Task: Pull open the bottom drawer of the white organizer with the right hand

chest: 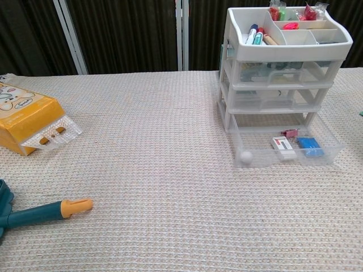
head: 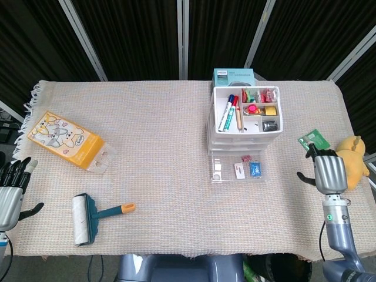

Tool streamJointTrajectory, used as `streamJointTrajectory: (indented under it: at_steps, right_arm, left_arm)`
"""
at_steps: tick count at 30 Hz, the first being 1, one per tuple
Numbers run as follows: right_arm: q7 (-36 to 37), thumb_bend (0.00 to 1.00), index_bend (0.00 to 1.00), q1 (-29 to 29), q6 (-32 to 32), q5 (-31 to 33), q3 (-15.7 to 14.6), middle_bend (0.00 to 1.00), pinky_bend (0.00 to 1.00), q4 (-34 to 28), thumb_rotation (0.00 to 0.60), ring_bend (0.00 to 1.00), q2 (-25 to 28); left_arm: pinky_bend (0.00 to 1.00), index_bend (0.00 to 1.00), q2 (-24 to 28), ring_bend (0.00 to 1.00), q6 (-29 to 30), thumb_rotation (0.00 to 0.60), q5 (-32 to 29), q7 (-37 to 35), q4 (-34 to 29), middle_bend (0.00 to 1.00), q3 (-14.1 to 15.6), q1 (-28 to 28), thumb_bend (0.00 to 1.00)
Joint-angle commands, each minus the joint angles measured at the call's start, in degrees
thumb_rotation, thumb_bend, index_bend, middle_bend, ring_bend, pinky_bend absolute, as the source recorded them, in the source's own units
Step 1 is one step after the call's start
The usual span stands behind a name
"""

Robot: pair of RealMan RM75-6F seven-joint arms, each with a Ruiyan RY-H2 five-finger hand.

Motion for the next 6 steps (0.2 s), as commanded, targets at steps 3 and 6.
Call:
streamJointTrajectory:
  at_steps: [3, 6]
  right_arm:
    - [4.0, 0.02, 0.00, -4.0, 4.4, -7.4, -4.8, 0.00, 0.00, -2.7, 0.600, 0.00, 1.2]
    - [4.3, 0.02, 0.00, -4.9, 4.8, -8.7, -5.8, 0.00, 0.00, -3.8, 0.600, 0.00, 2.5]
  left_arm:
    - [0.00, 0.00, -0.7, 0.00, -1.2, 0.600, -1.8, -0.2, 1.1, 0.00, -0.3, -0.2, 0.13]
    - [0.00, 0.00, -1.1, 0.00, -1.3, 0.600, -2.3, -0.4, 1.7, 0.00, -0.4, -0.1, 0.13]
